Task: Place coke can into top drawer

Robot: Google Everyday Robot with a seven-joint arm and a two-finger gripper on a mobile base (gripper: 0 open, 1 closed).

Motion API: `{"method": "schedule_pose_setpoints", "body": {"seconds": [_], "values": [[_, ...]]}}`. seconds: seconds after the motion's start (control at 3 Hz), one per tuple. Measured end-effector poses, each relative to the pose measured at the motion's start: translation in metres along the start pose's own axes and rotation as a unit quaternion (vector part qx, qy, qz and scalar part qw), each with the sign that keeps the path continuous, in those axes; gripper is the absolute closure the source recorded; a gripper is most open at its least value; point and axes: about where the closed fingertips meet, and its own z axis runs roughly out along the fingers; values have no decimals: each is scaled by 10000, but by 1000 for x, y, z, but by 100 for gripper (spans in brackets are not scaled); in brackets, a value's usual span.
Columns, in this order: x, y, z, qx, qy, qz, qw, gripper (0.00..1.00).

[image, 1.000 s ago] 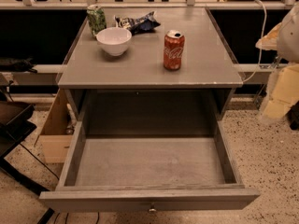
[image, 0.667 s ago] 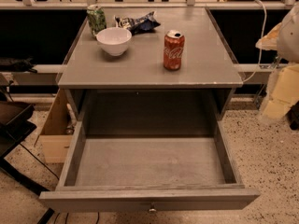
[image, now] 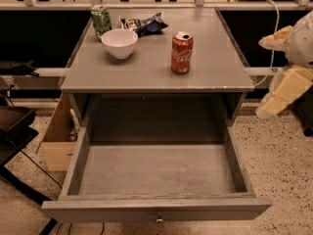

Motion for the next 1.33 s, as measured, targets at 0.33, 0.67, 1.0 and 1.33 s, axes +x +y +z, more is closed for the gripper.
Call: {"method": "schedule_pose_setpoints", "body": {"seconds": [0.33, 0.67, 1.0, 1.33], "values": [[-8, -40, 32, 323, -1248, -109, 9916, 0], [-36, -76, 66, 456, -2611, -223, 9640, 0], [-64, -95, 91, 319, -3534, -236, 9346, 0], [-82, -107, 112, 133, -4015, -134, 9157, 0]]}}
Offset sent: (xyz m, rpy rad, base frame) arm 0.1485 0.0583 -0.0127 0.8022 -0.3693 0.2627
